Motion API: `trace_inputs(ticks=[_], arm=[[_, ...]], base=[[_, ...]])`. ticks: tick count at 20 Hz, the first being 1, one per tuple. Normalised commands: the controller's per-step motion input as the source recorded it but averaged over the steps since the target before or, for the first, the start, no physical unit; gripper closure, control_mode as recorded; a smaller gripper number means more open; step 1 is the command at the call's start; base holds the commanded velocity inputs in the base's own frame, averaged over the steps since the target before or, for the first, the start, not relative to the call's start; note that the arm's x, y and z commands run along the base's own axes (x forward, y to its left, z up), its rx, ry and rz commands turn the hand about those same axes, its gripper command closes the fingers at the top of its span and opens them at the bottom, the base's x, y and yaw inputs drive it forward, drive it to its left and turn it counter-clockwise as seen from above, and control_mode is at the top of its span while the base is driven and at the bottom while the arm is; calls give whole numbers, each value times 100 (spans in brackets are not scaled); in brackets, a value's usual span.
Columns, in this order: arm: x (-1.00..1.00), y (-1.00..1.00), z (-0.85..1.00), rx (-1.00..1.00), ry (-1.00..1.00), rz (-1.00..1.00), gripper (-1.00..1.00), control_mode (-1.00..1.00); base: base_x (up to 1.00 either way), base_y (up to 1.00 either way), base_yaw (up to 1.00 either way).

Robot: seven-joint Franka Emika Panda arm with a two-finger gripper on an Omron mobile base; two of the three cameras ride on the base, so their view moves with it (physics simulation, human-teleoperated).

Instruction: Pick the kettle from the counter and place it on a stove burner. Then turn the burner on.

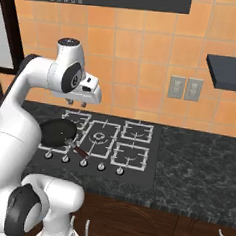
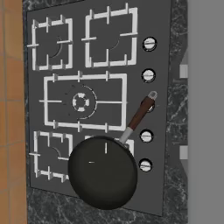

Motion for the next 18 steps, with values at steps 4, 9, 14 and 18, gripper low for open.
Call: trace_inputs(ticks=[4,9,14,18], arm=[[-45,6,-3,0,0,2,-100,-100],[-78,89,-8,-8,-10,21,-100,-100],[-57,100,-19,-7,-18,24,-100,-100],[-50,100,-51,-11,-14,27,-100,-100]], base=[[0,0,0],[0,0,0],[0,0,0],[0,0,0]])
